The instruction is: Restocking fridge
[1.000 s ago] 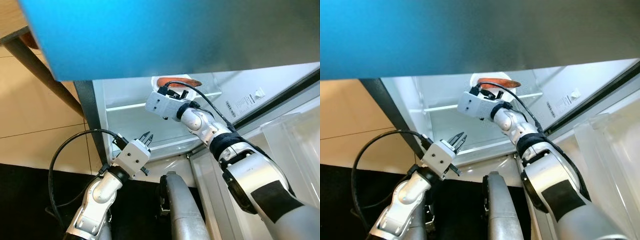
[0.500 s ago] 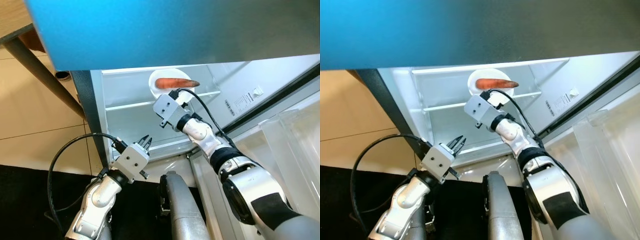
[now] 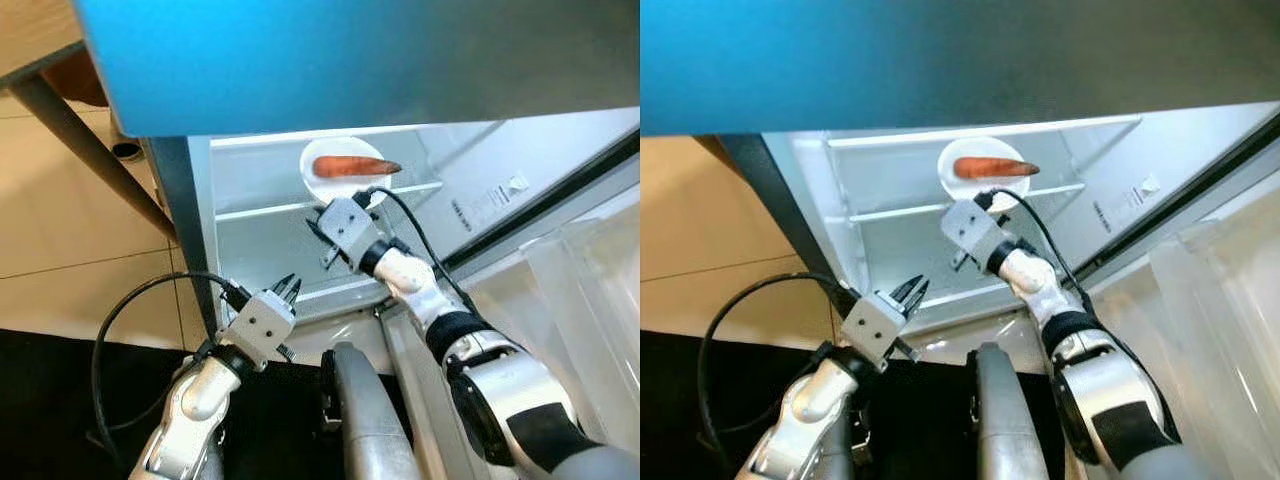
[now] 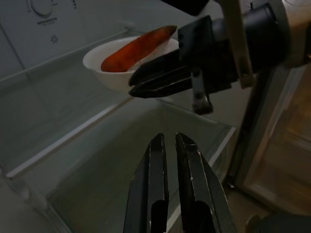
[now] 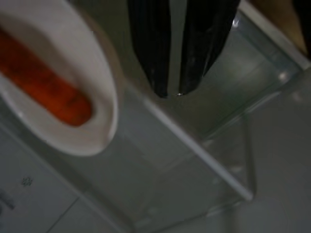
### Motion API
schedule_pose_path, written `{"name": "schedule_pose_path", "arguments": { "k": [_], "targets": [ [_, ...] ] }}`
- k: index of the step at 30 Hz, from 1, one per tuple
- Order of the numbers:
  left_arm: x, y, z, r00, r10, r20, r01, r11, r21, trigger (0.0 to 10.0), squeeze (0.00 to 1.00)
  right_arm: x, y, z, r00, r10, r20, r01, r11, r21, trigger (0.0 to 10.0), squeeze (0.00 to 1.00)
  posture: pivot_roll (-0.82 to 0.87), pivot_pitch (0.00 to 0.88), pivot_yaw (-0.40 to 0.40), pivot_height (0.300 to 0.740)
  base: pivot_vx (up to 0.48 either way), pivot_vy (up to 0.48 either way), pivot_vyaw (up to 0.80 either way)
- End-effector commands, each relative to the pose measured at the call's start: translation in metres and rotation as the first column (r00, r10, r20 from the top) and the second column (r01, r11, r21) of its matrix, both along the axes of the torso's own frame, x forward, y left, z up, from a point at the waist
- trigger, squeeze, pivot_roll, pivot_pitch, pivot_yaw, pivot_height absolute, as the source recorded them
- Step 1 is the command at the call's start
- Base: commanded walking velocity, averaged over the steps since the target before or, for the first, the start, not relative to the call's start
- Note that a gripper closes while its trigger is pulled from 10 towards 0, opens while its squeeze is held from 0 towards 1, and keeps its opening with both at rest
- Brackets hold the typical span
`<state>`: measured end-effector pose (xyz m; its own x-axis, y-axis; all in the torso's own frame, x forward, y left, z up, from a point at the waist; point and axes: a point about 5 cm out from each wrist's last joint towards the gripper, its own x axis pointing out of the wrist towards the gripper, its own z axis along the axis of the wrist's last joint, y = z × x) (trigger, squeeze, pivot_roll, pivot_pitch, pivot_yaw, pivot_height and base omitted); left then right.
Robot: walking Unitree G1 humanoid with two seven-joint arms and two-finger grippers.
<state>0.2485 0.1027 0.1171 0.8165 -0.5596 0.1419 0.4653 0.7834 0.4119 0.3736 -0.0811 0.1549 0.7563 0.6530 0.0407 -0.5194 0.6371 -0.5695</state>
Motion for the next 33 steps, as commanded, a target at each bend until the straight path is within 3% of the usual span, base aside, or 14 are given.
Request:
{"name": "schedule_pose_path", "arguments": {
  "k": [1, 2, 3, 4, 5, 9, 14, 24, 33],
  "targets": [
    [-0.006, -0.004, -0.005, 1.000, -0.025, -0.018, 0.025, 1.000, 0.000, 10.0, 0.00, -0.005, -0.008, -0.014, 0.999, 0.009, -0.042, -0.011, 0.999, -0.043, 0.7, 0.00, -0.02, 0.346, -0.155, 0.632, 0.000, 0.000, 0.00],
    [-0.006, -0.004, -0.005, 1.000, -0.025, -0.018, 0.025, 1.000, 0.000, 10.0, 0.00, -0.005, -0.008, -0.014, 0.999, 0.009, -0.042, -0.011, 0.999, -0.043, 0.7, 0.00, -0.02, 0.346, -0.155, 0.632, 0.000, 0.000, 0.00],
    [-0.006, -0.004, -0.006, 0.999, -0.026, -0.019, 0.026, 1.000, 0.001, 10.0, 0.00, -0.006, -0.008, -0.018, 0.998, 0.018, -0.061, -0.022, 0.998, -0.065, 2.2, 0.00, -0.02, 0.346, -0.155, 0.632, 0.000, 0.000, 0.00],
    [-0.006, -0.004, -0.006, 0.999, -0.027, -0.019, 0.027, 1.000, 0.003, 10.0, 0.00, -0.006, -0.010, -0.021, 0.997, 0.014, -0.074, -0.021, 0.996, -0.087, 9.4, 0.00, -0.01, 0.344, -0.155, 0.632, 0.000, 0.000, 0.00],
    [-0.006, -0.003, -0.006, 0.999, -0.028, -0.020, 0.028, 1.000, 0.005, 10.0, 0.00, -0.005, -0.011, -0.023, 0.997, -0.003, -0.078, -0.005, 0.994, -0.107, 10.0, 0.00, -0.01, 0.344, -0.154, 0.632, 0.000, 0.000, 0.00],
    [-0.006, -0.003, -0.006, 0.999, -0.028, -0.021, 0.029, 1.000, 0.007, 10.0, 0.00, -0.003, -0.015, -0.024, 0.996, -0.047, -0.079, 0.036, 0.990, -0.137, 10.0, 0.00, -0.01, 0.343, -0.152, 0.632, 0.000, 0.000, 0.00],
    [-0.005, -0.001, -0.006, 0.999, -0.032, -0.021, 0.032, 0.999, 0.015, 10.0, 0.00, 0.006, -0.032, -0.025, 0.977, -0.209, -0.049, 0.190, 0.950, -0.249, 10.0, 0.00, 0.00, 0.337, -0.142, 0.632, 0.000, 0.000, 0.00],
    [-0.002, 0.004, -0.003, 0.999, -0.038, -0.016, 0.038, 0.999, 0.032, 10.0, 0.00, 0.010, -0.035, -0.022, 0.962, -0.269, -0.040, 0.253, 0.939, -0.235, 10.0, 0.00, 0.04, 0.325, -0.112, 0.632, 0.000, 0.000, 0.00],
    [-0.002, 0.013, 0.001, 0.998, -0.055, -0.016, 0.056, 0.996, 0.065, 10.0, 0.00, 0.016, -0.034, -0.016, 0.936, -0.352, 0.023, 0.345, 0.902, -0.259, 10.0, 0.00, 0.09, 0.308, -0.067, 0.632, 0.000, 0.000, 0.00]
  ]
}}
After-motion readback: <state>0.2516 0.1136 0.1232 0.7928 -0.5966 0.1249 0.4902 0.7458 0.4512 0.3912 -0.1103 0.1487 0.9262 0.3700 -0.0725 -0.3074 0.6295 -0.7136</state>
